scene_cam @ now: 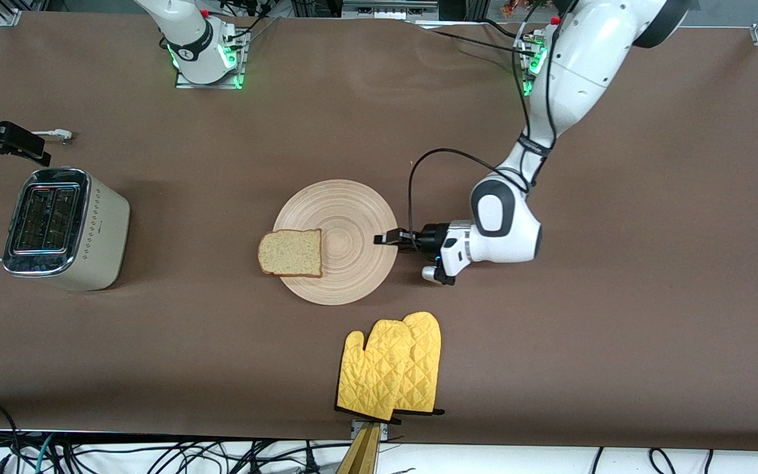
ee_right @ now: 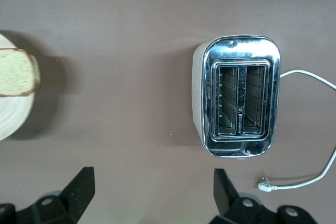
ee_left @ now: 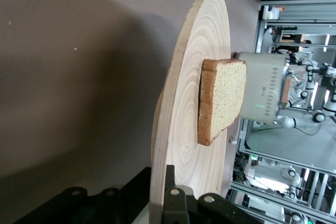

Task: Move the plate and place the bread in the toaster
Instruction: 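Push the wooden plate with bread toward the table center with the left gripper, then reach the right gripper toward the bread while the left gripper withdraws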

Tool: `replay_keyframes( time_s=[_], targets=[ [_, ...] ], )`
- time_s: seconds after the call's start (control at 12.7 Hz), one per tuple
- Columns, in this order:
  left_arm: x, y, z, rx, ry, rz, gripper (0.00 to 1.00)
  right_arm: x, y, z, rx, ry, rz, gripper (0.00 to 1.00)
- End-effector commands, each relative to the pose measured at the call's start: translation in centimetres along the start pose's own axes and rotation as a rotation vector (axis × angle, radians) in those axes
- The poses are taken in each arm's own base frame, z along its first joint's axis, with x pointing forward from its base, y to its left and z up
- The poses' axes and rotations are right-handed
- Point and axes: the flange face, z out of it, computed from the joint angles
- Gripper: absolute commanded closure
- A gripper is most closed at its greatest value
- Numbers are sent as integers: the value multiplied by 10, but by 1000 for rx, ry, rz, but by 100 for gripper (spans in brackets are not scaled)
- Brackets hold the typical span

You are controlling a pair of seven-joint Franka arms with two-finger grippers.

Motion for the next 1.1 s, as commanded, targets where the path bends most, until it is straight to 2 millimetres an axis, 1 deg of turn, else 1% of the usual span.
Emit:
replay_keyframes(
  time_s=[0.0,0.16,0.24,0.31,0.39,0.47,0.55,0.63,0.71,0.79,0.86,0.94,1.02],
  targets=[
    [18,-8,4,-25,32,43,100,4,1,12,-9,-32,2,0],
    [17,-16,7,-20,26,57,100,14,-8,34,19,-84,-6,0],
    [16,-18,8,-17,23,58,100,24,-18,54,26,-125,-32,0],
    [16,-19,7,-15,23,57,100,27,-39,61,25,-142,-58,0],
    [16,-20,7,-14,23,56,96,30,-66,66,27,-141,-94,0],
    [16,-22,6,-13,23,53,88,38,-82,82,71,-163,-107,0],
    [17,-22,4,-15,27,50,71,42,-97,97,145,-189,-130,0],
    [17,-25,0,-13,31,43,69,49,-110,122,215,-238,-127,0],
    [19,-28,-6,-12,38,37,54,55,-117,140,264,-261,-119,0],
    [17,-36,-14,-10,40,23,26,64,-125,162,316,-275,-105,0],
    [20,-40,-28,-14,53,33,26,71,-133,185,364,-289,-91,0],
    [19,-46,-38,-10,60,35,16,76,-141,203,418,-285,-70,0],
    [21,-47,-57,-11,81,26,0,78,-152,224,451,-271,-50,0]
  ],
)
